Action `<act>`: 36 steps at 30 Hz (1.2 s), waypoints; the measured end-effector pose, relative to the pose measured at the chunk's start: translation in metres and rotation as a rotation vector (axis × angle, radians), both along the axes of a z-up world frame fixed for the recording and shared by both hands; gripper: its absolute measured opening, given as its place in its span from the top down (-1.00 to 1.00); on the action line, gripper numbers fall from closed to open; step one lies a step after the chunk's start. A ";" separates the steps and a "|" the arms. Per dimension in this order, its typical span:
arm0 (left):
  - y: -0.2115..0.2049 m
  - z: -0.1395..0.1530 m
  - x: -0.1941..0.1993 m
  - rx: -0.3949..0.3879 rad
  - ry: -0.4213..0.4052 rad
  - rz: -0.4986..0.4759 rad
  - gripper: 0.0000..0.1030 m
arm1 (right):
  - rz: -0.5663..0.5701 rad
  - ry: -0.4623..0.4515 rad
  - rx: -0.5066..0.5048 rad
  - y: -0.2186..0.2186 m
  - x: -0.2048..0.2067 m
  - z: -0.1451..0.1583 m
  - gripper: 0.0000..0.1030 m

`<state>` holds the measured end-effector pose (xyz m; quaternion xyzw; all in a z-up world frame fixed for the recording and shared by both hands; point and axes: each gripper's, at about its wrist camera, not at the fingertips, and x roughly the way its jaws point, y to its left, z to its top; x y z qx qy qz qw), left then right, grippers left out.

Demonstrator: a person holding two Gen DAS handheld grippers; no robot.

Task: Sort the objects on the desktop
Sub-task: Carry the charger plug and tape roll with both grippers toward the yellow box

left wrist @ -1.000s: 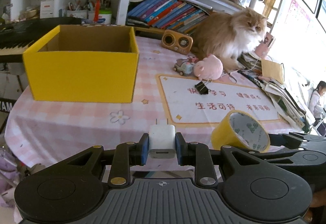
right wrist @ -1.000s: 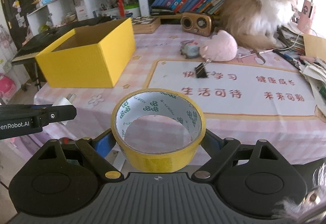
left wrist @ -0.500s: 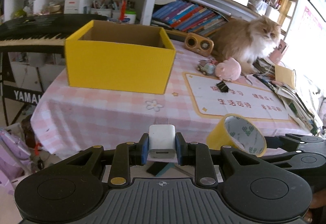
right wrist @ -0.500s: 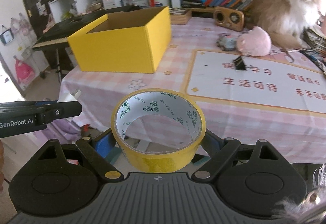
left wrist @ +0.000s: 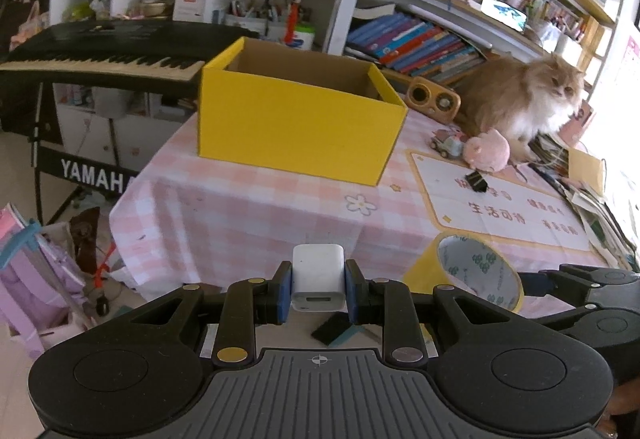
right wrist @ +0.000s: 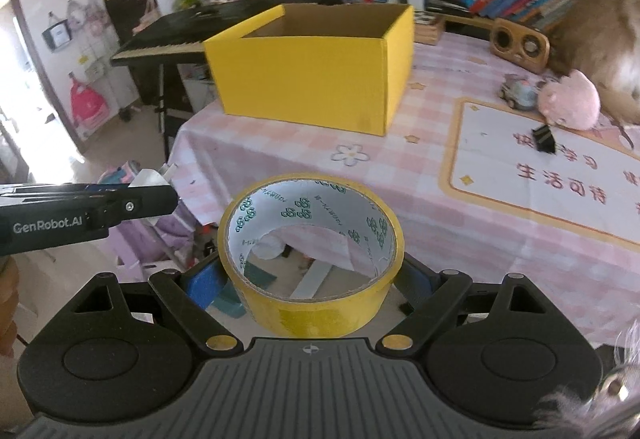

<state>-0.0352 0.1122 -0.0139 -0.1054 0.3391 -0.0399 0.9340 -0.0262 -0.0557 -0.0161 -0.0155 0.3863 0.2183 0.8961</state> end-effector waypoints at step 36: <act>0.027 0.008 0.016 0.004 -0.032 0.104 0.52 | 0.130 -0.052 -0.008 0.034 0.026 0.011 -0.71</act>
